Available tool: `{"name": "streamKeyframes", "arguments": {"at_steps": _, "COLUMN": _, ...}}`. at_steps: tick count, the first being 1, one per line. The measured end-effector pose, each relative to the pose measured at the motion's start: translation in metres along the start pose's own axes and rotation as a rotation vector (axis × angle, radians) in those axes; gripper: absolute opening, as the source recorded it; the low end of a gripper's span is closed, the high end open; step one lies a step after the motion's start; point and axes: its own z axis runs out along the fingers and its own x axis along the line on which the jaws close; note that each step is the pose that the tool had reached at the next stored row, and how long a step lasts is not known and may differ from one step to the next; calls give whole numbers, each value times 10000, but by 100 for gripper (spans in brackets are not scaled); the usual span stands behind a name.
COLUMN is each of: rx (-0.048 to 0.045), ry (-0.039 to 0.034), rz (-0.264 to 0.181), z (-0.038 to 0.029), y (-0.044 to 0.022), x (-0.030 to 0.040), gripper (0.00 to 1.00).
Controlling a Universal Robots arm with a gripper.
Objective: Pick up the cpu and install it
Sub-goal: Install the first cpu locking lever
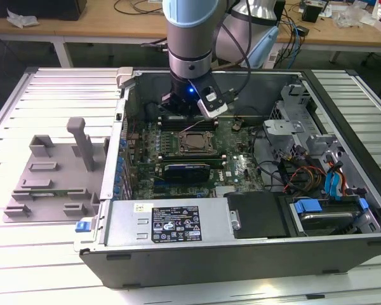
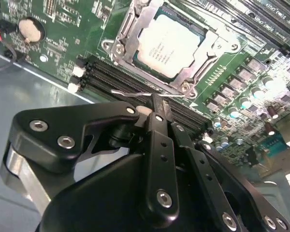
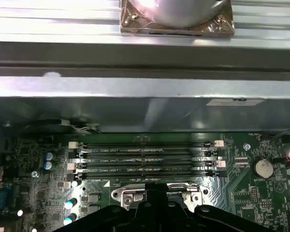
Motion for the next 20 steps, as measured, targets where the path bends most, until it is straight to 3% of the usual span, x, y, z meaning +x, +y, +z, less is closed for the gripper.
{"name": "streamKeyframes", "arguments": {"at_steps": 1, "rx": 26, "ry": -71, "rz": 322, "z": 12, "y": -2, "x": 0, "gripper": 11}}
{"name": "streamKeyframes", "arguments": {"at_steps": 3, "rx": 34, "ry": -100, "rz": 447, "z": 42, "y": 27, "x": 1, "gripper": 11}}
{"name": "streamKeyframes", "arguments": {"at_steps": 7, "rx": 43, "ry": -25, "rz": 505, "z": 120, "y": 68, "x": -55, "gripper": 11}}
{"name": "streamKeyframes", "arguments": {"at_steps": 11, "rx": 48, "ry": -15, "rz": 573, "z": 161, "y": 102, "x": -77, "gripper": 11}}
{"name": "streamKeyframes", "arguments": {"at_steps": 17, "rx": 96, "ry": -173, "rz": 1291, "z": 222, "y": 91, "x": -101, "gripper": 11}}
{"name": "streamKeyframes", "arguments": {"at_steps": 20, "rx": 109, "ry": -214, "rz": 1480, "z": 234, "y": 96, "x": -100, "gripper": 11}}
